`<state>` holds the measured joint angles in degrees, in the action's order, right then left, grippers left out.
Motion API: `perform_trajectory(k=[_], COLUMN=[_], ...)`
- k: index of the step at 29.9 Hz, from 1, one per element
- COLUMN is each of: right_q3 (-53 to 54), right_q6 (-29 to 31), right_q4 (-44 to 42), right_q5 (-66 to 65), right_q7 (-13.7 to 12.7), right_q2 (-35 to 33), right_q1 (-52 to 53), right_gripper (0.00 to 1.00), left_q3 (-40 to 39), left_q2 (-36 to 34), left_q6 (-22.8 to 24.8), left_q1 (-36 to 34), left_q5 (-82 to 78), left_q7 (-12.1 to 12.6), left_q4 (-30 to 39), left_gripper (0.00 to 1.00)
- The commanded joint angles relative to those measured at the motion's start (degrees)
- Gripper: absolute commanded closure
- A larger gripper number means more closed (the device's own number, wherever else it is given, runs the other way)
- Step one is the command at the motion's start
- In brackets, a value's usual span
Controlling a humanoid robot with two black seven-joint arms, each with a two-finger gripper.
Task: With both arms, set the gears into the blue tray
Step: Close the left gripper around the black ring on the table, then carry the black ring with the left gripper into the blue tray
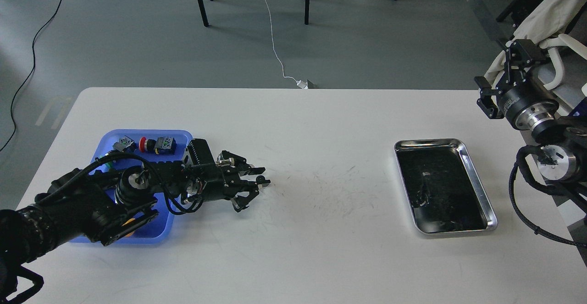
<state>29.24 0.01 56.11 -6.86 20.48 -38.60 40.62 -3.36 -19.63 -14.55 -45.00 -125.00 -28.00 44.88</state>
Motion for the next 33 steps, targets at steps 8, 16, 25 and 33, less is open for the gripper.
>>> perform_trajectory(k=[8,16,25,33], right_q3=[-0.1,-0.1,-0.1,-0.1], right_q6=[0.0,0.0,0.0,0.1], right_q4=[0.0,0.0,-0.1,0.0], right_q5=[0.0,0.0,0.0,-0.1], right_q7=[0.0,0.1,0.1,0.1], right_q2=[-0.1,0.0,0.1,0.0], right_q1=[-0.1,-0.8,-0.9,-0.8], right_gripper=[0.03,0.03,0.03,0.03], left_q3=[0.1,1.8,1.8,1.6], left_q2=[-0.1,-2.5,-7.3,-17.6], left_q6=[0.0,0.1,0.5,0.0], left_q1=[0.5,-0.6,-3.9,-5.2], left_q5=[0.0,0.0,0.0,0.0], left_q7=[0.0,0.0,0.0,0.0], left_q4=[-0.2,4.2,7.5,7.9], left_gripper=[0.77,0.87,0.88,0.88])
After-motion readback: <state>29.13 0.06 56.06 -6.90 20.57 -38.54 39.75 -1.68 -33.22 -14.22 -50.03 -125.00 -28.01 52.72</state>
